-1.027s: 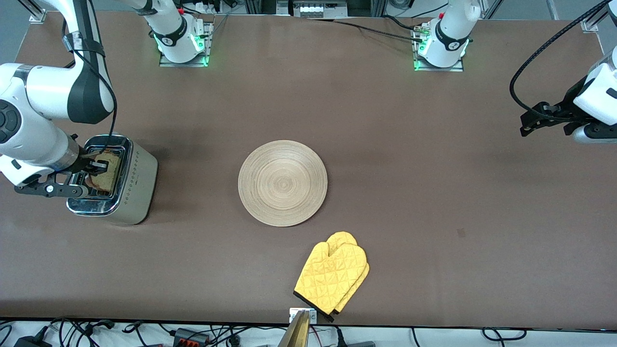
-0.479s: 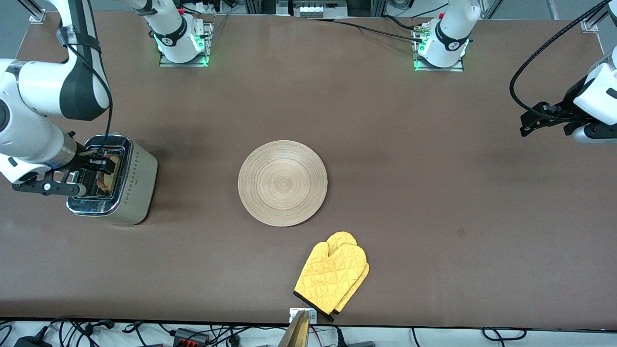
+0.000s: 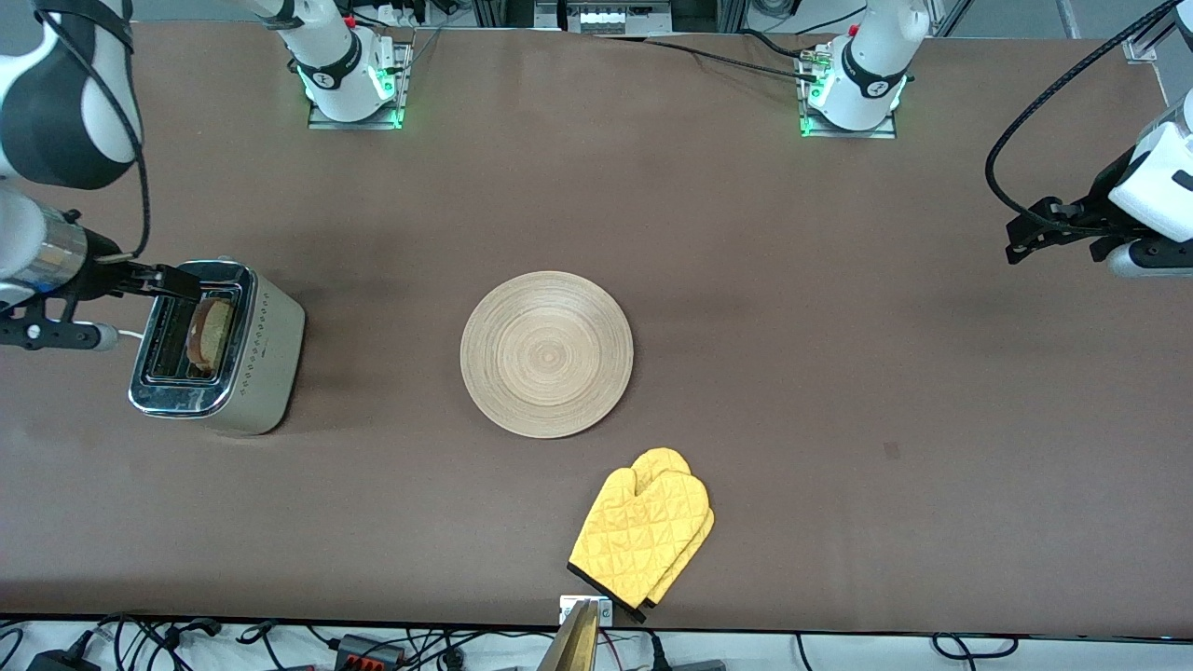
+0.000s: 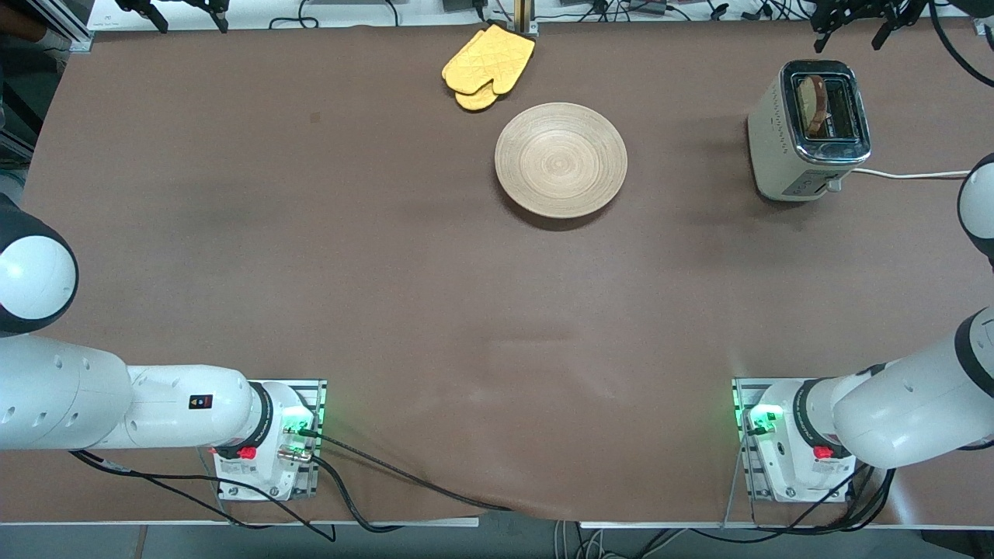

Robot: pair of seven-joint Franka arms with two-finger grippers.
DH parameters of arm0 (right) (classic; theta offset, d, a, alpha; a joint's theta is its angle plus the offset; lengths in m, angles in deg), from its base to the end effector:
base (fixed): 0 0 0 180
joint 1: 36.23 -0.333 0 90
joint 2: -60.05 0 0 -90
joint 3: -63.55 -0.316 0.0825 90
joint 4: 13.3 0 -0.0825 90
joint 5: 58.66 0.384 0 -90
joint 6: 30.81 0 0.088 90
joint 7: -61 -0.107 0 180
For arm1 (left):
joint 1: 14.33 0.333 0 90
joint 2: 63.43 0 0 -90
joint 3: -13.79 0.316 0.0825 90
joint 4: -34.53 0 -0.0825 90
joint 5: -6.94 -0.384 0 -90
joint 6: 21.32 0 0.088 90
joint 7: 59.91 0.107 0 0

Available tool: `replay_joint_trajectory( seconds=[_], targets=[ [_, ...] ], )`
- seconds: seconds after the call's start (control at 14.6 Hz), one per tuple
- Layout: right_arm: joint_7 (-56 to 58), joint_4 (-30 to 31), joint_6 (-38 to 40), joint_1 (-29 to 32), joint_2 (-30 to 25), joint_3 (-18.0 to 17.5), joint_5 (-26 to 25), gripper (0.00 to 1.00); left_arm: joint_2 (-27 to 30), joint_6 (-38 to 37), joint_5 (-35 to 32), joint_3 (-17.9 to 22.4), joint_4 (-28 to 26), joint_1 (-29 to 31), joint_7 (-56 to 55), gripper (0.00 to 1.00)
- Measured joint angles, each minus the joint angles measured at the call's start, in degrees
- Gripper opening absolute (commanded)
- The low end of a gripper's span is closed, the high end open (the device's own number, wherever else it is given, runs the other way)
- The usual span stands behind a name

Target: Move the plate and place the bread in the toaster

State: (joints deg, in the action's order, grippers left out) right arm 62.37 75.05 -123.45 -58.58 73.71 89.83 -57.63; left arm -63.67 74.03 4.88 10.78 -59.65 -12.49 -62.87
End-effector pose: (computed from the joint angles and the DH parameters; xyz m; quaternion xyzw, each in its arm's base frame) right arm 0.6130 -0.0141 0.5150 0.9964 -0.0213 -0.0713 0.0404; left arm 0.5627 -0.0079 0.5958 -0.9997 -0.0141 -0.0088 0.0175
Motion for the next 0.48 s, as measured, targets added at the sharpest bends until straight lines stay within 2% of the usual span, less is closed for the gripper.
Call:
replay_joint_trajectory(
  seconds=[0.48],
  targets=[
    [3.9, -3.3, 5.0, 2.2, 0.0, 0.1, 0.3, 1.00, 0.0, 0.0, 0.0, 0.0, 0.0, 0.0, 0.0, 1.00]
  ],
)
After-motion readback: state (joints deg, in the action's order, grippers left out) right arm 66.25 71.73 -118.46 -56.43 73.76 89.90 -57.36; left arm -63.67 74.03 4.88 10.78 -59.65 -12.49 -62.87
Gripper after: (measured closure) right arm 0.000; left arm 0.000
